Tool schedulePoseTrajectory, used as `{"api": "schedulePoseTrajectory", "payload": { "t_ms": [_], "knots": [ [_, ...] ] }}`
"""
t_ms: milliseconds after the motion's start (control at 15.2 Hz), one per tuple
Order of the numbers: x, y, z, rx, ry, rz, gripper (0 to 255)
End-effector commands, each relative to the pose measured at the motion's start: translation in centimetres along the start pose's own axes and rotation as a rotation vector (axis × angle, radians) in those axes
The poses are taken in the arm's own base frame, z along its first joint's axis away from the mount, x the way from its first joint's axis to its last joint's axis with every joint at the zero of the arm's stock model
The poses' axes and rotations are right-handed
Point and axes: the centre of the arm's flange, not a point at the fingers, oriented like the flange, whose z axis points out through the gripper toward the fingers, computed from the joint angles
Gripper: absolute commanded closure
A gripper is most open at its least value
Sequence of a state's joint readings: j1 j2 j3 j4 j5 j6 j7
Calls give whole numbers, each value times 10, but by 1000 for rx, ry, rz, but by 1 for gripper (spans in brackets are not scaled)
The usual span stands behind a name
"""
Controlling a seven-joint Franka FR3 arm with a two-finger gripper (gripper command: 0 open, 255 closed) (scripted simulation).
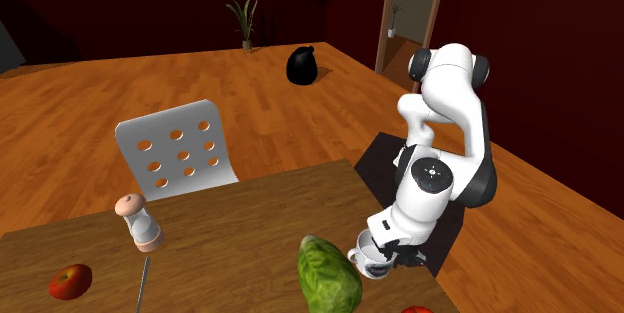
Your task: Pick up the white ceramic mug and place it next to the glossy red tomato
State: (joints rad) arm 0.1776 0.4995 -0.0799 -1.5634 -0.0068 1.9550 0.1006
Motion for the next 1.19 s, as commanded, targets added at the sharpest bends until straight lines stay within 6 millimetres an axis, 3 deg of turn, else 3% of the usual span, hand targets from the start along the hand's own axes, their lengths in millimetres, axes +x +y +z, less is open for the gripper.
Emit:
{"api": "schedulePoseTrajectory", "payload": {
  "t_ms": [0,66,396,660,1122],
  "knots": [
    [0,0,1,0,-1,1,255],
    [0,0,1,0,-1,1,0],
    [0,0,1,0,-1,1,0],
    [0,0,-49,0,-1,1,0],
    [0,0,-49,0,-1,1,0]
  ]
}}
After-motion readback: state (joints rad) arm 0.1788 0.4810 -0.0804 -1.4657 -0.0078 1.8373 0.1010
